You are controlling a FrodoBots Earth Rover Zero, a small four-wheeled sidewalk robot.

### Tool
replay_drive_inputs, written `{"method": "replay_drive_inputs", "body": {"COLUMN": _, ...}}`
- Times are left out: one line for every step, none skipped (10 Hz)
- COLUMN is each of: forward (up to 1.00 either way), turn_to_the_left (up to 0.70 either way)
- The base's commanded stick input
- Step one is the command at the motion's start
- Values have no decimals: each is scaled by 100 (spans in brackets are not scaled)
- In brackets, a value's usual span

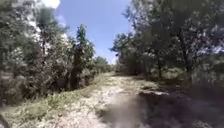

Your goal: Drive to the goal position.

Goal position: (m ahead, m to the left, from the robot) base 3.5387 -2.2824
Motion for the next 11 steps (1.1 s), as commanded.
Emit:
{"method": "replay_drive_inputs", "body": {"forward": 50, "turn_to_the_left": 0}}
{"method": "replay_drive_inputs", "body": {"forward": 50, "turn_to_the_left": 0}}
{"method": "replay_drive_inputs", "body": {"forward": 50, "turn_to_the_left": 0}}
{"method": "replay_drive_inputs", "body": {"forward": 50, "turn_to_the_left": 0}}
{"method": "replay_drive_inputs", "body": {"forward": 50, "turn_to_the_left": 0}}
{"method": "replay_drive_inputs", "body": {"forward": 50, "turn_to_the_left": 0}}
{"method": "replay_drive_inputs", "body": {"forward": 50, "turn_to_the_left": 0}}
{"method": "replay_drive_inputs", "body": {"forward": 50, "turn_to_the_left": 0}}
{"method": "replay_drive_inputs", "body": {"forward": 50, "turn_to_the_left": 0}}
{"method": "replay_drive_inputs", "body": {"forward": 50, "turn_to_the_left": 0}}
{"method": "replay_drive_inputs", "body": {"forward": 50, "turn_to_the_left": 0}}
